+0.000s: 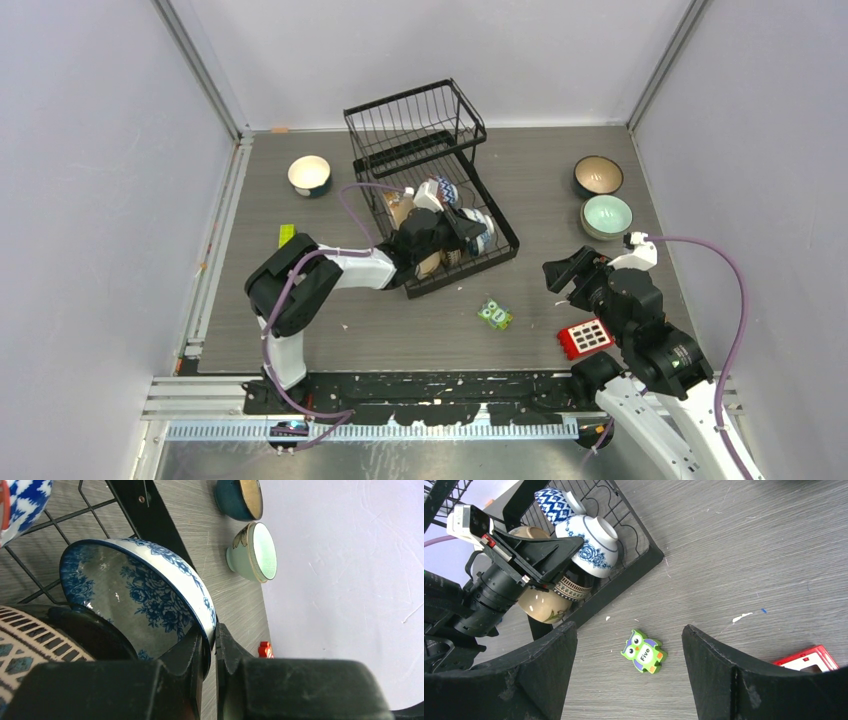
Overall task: Unload the bowls from the dish rack
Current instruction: Pick up the bowl from the dish rack, then place the bowl at the center of the board.
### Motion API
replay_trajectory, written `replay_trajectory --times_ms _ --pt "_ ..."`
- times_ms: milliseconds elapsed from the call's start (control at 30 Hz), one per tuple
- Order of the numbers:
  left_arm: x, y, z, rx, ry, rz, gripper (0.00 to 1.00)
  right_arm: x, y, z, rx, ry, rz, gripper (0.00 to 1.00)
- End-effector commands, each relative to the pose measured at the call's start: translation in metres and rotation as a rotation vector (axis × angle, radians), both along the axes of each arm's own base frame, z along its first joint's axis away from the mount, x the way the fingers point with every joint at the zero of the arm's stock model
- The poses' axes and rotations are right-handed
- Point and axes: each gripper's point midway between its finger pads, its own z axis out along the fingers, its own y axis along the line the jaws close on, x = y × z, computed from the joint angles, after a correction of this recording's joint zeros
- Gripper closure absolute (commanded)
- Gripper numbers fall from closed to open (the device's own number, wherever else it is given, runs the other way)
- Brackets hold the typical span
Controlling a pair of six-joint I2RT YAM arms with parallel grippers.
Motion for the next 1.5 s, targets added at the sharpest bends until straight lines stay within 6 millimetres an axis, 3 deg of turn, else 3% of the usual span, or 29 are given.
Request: replay_trajectory --times_ms 0,533,867,1033,1233,1367,1467 --pt "0.001 -0.001 0.126 -0.286 -0.264 -0.029 1.00 0.003 0.003 0.014 0.024 -0.054 0.013 0.19" --pt "-0.004 0.000 0.138 -0.313 -0.288 -0.054 1.00 0.002 0.003 0.016 0.026 -0.064 0.014 0.19" --pt "-0.021 -0.004 0.162 -0.334 -0.313 -0.130 1.00 -0.002 -0.005 0.039 -0.007 -0.103 0.007 0.19" --pt "-0.046 -0.011 0.174 -0.256 -0.346 -0.202 1.00 -0.006 -0.012 0.059 -0.053 -0.128 0.013 0.19" --pt "-0.096 -0.013 0.179 -0.083 -0.412 -0.321 1.00 -0.013 -0.013 0.093 -0.072 -0.173 0.050 0.19" --pt "-0.138 0.004 0.177 0.174 -0.501 -0.395 1.00 -0.018 -0.001 0.116 -0.094 -0.172 0.142 0.19" --pt "-0.170 0.031 0.170 0.375 -0.547 -0.464 1.00 -0.018 0.011 0.129 -0.096 -0.146 0.214 0.19"
